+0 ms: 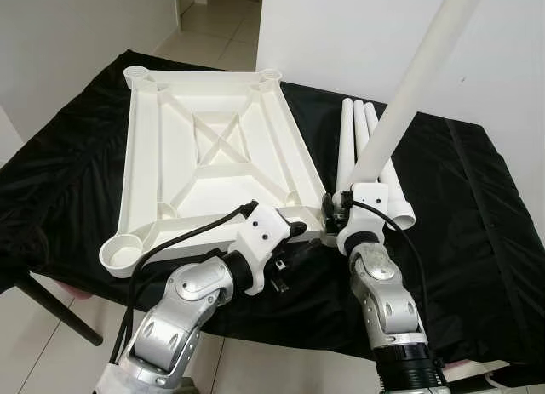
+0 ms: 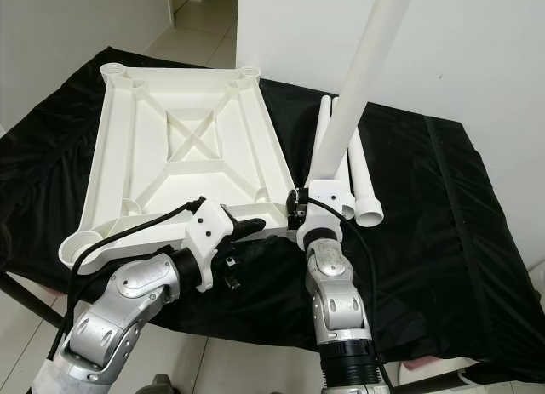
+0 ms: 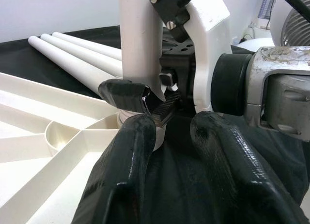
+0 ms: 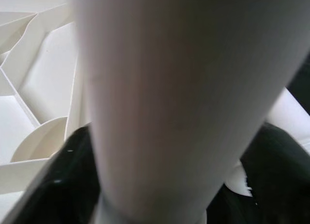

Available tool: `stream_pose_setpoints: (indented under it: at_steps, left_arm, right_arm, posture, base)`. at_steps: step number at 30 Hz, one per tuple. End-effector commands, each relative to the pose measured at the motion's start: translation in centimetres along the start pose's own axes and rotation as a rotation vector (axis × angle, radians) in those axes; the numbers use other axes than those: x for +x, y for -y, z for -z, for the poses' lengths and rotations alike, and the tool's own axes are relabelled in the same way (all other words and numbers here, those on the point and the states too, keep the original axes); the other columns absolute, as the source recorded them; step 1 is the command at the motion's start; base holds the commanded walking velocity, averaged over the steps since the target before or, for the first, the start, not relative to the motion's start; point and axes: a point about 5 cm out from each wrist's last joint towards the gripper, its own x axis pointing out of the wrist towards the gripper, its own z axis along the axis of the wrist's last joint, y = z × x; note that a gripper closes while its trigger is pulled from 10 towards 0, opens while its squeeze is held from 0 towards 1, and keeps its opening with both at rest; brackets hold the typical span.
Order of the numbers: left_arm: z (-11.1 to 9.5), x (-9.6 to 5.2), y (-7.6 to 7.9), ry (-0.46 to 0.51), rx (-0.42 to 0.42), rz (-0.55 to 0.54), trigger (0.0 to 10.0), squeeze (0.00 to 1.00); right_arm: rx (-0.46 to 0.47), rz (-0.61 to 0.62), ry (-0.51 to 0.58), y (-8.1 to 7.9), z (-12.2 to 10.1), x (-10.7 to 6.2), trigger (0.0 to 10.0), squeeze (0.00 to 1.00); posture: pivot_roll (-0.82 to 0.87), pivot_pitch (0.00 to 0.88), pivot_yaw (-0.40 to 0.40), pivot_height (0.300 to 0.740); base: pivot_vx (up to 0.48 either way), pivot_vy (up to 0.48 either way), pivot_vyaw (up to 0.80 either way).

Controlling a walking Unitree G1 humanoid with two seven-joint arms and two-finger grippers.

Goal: Building children table

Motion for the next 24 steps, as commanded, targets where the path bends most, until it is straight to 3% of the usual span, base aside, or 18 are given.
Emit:
stream_pose_setpoints:
  at_steps: [1,5,6,7,9,10,12,14,15,19,24]
  left_arm:
    - [0.3,0.1,0.0,-0.011,-0.016,-0.04,10.0,0.0]
    - [0.3,0.1,0.0,-0.012,-0.016,-0.04,10.0,0.0]
    - [0.3,0.1,0.0,-0.012,-0.016,-0.039,10.0,0.0]
    - [0.3,0.1,0.0,-0.013,-0.014,-0.039,10.0,0.0]
    - [0.3,0.1,-0.1,-0.012,-0.012,-0.038,10.0,0.0]
    - [0.3,0.1,-0.1,-0.012,-0.012,-0.038,10.0,0.0]
    - [0.2,0.1,-0.1,-0.012,-0.012,-0.036,10.0,0.0]
    - [0.2,0.1,-0.1,-0.012,-0.012,-0.036,10.0,0.0]
    - [0.2,0.2,-0.1,-0.011,-0.012,-0.035,10.0,0.0]
    - [0.2,0.2,-0.2,-0.011,-0.011,-0.035,10.0,0.0]
    - [0.2,0.1,-0.2,-0.011,-0.007,-0.038,10.0,0.0]
  right_arm:
    - [0.017,-0.025,-0.011,1.1,0.1,0.5,10.0,1.0]
    - [0.03,-0.085,0.012,1.4,-0.3,0.9,10.0,1.0]
    - [0.036,-0.15,0.021,1.4,-0.5,1.1,10.0,1.0]
    - [0.024,-0.207,0.037,1.6,-0.8,1.3,10.0,0.0]
    - [0.006,-0.326,0.036,2.0,-1.0,1.5,10.0,0.0]
    - [0.006,-0.326,0.036,2.0,-1.0,1.5,10.0,0.0]
    - [-0.062,-0.474,0.037,2.5,-1.1,1.7,10.0,0.0]
    - [-0.062,-0.474,0.037,2.5,-1.1,1.7,10.0,0.0]
    - [-0.113,-0.554,0.031,2.9,-0.9,2.0,10.0,0.0]
    - [-0.127,-0.581,0.024,3.1,-0.7,2.2,10.0,0.0]
    - [-0.163,-0.702,-0.006,3.3,0.4,2.5,10.0,0.0]
  posture:
    - [0.14,0.052,-0.099,0.74]
    - [0.14,0.049,-0.098,0.74]
    - [0.14,0.049,-0.098,0.74]
    - [0.14,0.046,-0.097,0.74]
    - [0.14,0.045,-0.098,0.74]
    - [0.14,0.045,-0.098,0.74]
    - [0.14,0.045,-0.098,0.74]
    - [0.14,0.045,-0.098,0.74]
    - [0.13,0.04,-0.096,0.74]
    - [0.14,0.035,-0.097,0.74]
    - [0.15,0.025,-0.098,0.74]
  base:
    - [0.0,0.0,0.0]
    - [0.0,0.0,0.0]
    - [0.0,0.0,0.0]
    - [0.0,0.0,0.0]
    - [0.0,0.0,0.0]
    - [0.0,0.0,0.0]
    - [0.0,0.0,0.0]
    - [0.0,0.0,0.0]
    - [0.0,0.0,0.0]
    - [0.0,0.0,0.0]
    - [0.0,0.0,0.0]
